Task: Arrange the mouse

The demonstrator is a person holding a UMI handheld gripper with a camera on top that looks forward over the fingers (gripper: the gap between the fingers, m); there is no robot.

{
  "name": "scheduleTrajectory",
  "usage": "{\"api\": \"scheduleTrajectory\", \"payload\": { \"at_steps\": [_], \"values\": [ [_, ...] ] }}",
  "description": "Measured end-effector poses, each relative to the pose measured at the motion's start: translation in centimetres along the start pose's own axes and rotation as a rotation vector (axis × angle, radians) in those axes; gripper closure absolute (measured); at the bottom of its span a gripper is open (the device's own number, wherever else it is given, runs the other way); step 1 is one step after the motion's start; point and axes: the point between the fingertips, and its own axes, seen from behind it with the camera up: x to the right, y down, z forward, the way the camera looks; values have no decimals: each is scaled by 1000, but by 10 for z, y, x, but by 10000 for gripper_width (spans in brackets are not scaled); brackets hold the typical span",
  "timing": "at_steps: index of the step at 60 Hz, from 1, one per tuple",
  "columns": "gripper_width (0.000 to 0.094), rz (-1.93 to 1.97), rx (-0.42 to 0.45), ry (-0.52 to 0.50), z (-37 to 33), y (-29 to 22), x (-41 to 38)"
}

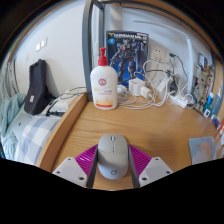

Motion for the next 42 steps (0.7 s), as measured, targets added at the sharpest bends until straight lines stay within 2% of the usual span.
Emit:
{"api": "scheduleTrajectory", "payload": {
  "at_steps": [15,19,20,30,42],
  "values": [
    [549,30,-7,35,4,-3,0],
    [553,27,-21,46,5,-3,0],
    [580,29,-22,45,5,-3,0],
    [581,23,-46,22,2,-7,0],
    [583,37,83,21,-51,-86,40]
  ]
}}
